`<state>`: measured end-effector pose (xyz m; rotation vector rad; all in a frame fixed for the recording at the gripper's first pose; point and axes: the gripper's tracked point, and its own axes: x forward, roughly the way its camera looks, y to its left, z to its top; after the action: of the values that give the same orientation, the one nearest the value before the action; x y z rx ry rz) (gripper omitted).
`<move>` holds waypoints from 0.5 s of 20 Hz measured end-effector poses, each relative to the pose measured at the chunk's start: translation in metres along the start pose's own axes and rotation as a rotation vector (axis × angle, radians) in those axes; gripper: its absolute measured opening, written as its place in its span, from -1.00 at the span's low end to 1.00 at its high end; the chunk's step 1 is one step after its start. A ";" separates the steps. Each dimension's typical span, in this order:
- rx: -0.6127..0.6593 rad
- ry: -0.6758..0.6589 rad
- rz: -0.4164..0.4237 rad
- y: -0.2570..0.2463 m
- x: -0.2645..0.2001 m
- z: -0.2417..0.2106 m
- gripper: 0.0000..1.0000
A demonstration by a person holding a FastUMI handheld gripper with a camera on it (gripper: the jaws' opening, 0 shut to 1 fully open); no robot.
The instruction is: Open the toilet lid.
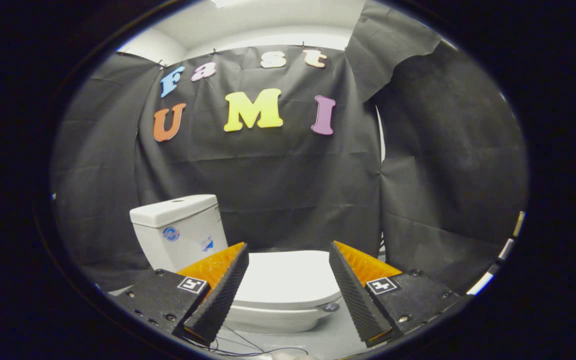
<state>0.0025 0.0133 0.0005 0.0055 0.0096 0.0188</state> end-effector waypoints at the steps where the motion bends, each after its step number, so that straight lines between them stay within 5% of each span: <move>1: 0.005 0.002 0.004 0.001 0.002 0.001 1.00; 10: 0.084 0.000 0.052 -0.011 0.070 0.036 1.00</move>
<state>0.0735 0.0035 0.0354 0.0895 0.0107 0.0702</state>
